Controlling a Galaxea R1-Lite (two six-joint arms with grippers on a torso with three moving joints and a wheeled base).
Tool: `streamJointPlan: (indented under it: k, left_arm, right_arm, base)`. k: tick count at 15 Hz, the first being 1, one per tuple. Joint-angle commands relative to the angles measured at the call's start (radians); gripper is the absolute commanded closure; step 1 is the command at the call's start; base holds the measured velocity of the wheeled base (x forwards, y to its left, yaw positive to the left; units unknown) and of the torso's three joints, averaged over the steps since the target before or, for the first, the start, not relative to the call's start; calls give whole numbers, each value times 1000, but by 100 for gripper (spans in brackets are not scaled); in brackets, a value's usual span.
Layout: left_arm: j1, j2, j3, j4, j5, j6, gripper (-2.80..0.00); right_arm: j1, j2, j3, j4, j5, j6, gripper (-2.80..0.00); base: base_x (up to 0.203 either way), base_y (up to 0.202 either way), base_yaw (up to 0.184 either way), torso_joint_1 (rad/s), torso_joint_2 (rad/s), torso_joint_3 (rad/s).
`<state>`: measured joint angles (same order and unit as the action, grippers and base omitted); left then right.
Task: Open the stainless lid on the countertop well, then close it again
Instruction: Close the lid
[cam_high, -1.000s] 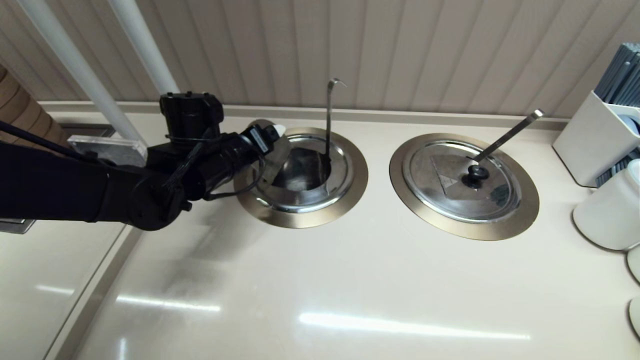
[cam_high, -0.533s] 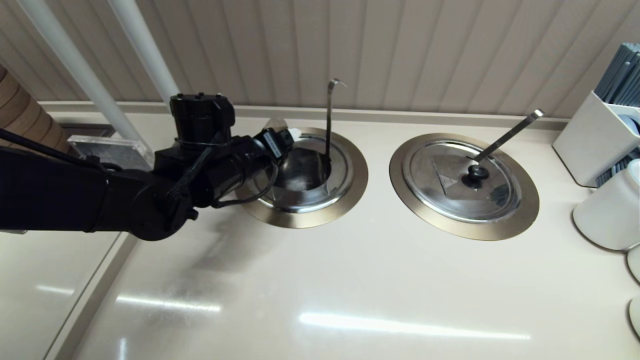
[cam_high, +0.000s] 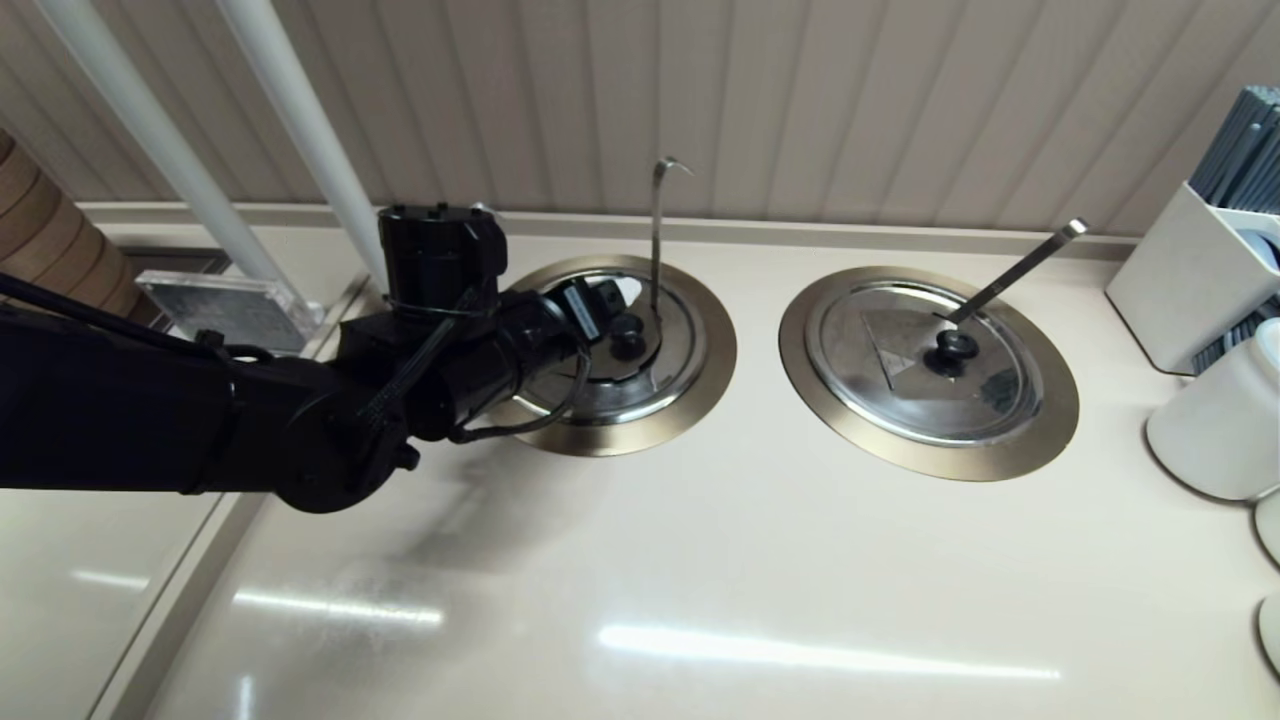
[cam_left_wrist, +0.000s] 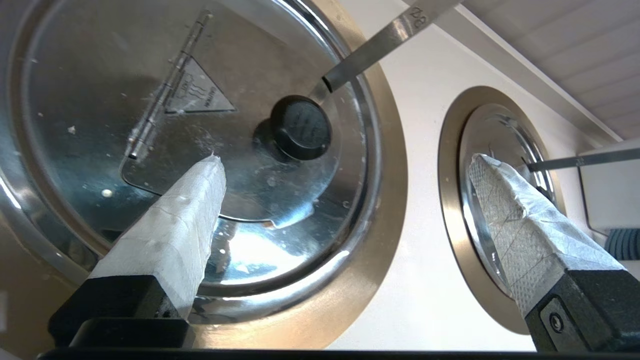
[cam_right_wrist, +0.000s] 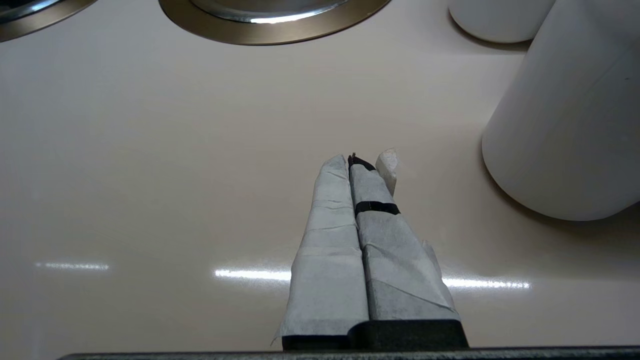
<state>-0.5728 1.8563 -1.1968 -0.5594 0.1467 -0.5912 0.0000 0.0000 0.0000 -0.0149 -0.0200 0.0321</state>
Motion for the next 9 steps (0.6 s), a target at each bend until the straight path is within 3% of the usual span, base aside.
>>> streamJointPlan:
  k: [1, 9]
  left_arm:
    - [-8, -14, 5, -4, 1, -4, -280]
    - [-6, -98, 25, -2, 7, 19, -280]
  right_arm:
    - [0, 0, 5, 0, 0, 0, 0]
    - [0, 0, 5, 0, 0, 0, 0]
  base:
    - [0, 0, 0, 0, 0, 0]
    - [0, 0, 0, 0, 0, 0]
